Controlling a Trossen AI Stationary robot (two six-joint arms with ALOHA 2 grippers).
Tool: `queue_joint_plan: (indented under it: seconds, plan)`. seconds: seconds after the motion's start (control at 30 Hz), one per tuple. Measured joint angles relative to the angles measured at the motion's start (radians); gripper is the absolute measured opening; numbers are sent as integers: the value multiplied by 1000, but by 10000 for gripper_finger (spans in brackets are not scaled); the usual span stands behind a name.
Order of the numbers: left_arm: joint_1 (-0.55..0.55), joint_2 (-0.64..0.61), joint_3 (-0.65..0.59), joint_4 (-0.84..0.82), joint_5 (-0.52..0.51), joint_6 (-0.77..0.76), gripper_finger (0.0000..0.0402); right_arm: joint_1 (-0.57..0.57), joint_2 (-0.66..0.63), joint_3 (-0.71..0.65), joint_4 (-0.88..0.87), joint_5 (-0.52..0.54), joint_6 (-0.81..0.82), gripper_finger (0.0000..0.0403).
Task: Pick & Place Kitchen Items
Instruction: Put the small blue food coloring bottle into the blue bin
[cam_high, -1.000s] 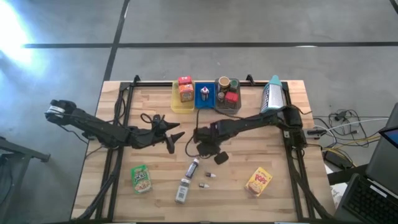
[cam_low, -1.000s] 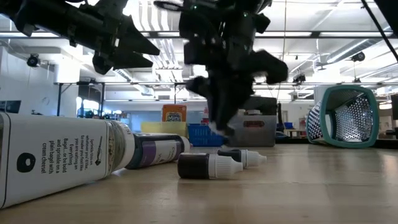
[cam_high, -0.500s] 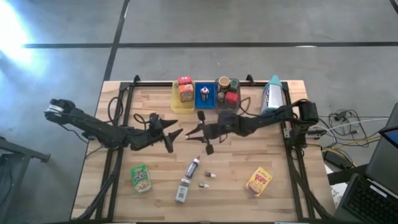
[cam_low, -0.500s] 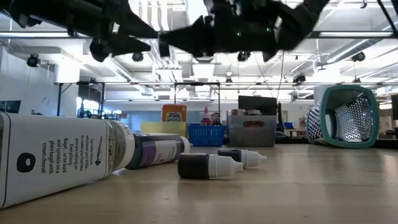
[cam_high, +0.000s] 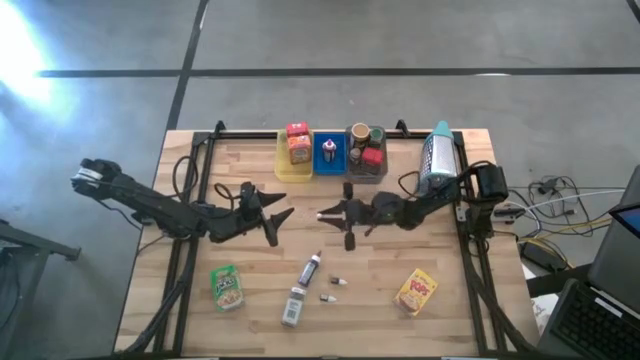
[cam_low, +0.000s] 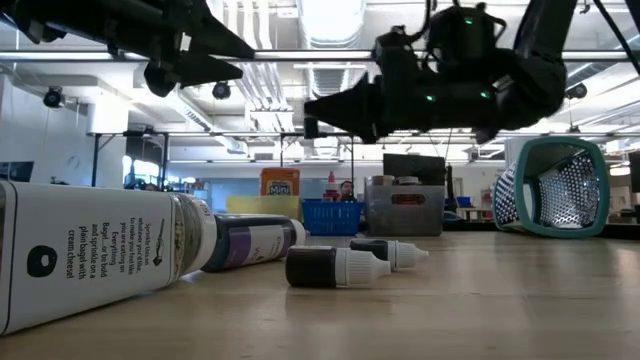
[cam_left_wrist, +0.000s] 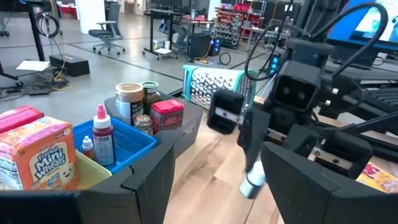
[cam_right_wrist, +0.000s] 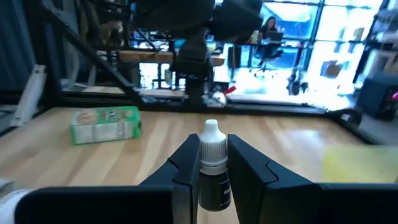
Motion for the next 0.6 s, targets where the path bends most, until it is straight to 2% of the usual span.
queue_joint_plan:
  seconds: [0.2, 0.37, 0.6]
  plan:
    - [0, 0, 0, 8, 0, -4, 243, 17, 19, -72, 120, 26, 56, 54]
    - [0, 0, 0, 9, 1, -4, 243, 29, 168, -87, 359, 44, 98, 54]
    - [0, 0, -1, 8, 4, -3, 243, 28, 310, -15, 361, 41, 126, 54]
